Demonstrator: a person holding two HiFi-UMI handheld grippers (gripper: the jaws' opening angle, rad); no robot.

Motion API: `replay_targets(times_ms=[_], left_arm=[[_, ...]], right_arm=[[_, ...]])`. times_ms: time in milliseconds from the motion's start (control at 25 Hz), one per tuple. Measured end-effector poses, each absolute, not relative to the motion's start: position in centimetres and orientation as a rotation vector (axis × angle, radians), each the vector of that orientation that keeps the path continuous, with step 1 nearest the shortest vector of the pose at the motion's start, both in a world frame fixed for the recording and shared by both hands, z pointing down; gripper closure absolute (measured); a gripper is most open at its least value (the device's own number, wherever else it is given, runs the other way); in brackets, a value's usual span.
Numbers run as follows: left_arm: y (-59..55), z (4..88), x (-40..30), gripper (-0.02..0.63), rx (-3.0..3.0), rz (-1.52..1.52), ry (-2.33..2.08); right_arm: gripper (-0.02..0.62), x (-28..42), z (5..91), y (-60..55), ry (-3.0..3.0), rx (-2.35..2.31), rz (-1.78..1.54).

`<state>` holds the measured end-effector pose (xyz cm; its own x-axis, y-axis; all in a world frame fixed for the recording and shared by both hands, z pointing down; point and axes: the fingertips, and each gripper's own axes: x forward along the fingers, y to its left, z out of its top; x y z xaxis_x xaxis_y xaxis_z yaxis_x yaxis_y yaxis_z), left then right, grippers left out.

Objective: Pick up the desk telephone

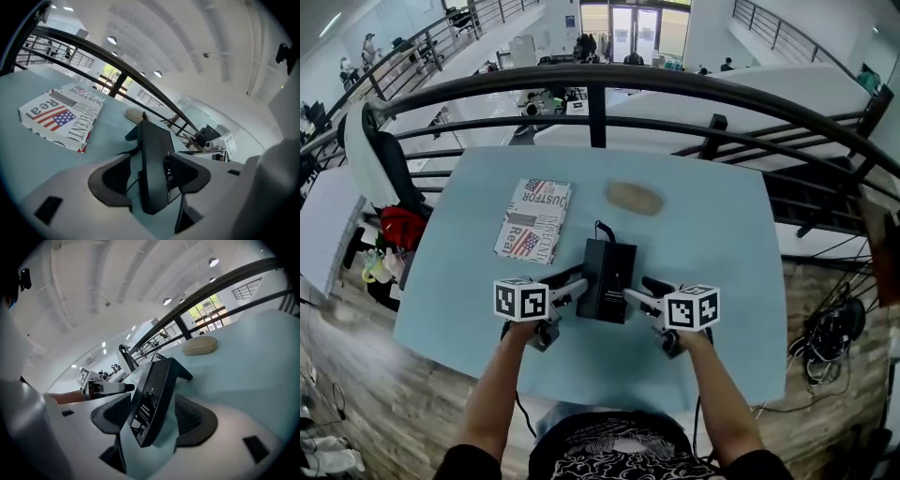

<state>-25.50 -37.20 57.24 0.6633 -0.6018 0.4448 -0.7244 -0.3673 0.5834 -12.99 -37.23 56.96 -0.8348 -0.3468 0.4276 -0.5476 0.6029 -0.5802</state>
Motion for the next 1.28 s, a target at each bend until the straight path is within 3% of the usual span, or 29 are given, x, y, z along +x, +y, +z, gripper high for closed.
replay_targets(times_ms=[880,1000,1080,1200,1280], left_arm=[[-40.0,59.4,-22.7,0.331,2.115,0.215,-0.360],[-40.0,59.5,-22.0,0.333,2.129,0.219,-0.313],[-39.7,59.3,-21.4,0.356,2.120,0.222,-0.291],[-39.7,59.6,-21.5,0.425,2.096,0.224,-0.318],[-39.8,59.6,-21.6,0.430,2.083,0.210,-0.327]], right_arm=[[0.324,-16.0,60.2,-38.9,-2.509,0.603,1.364],[0.352,-16.1,60.3,-39.2,-2.495,0.602,1.372],[0.397,-16.0,60.4,-39.4,-2.486,0.621,1.389],[0.399,-16.0,60.5,-39.3,-2.482,0.634,1.410],[0.400,-16.0,60.5,-39.3,-2.481,0.641,1.423]])
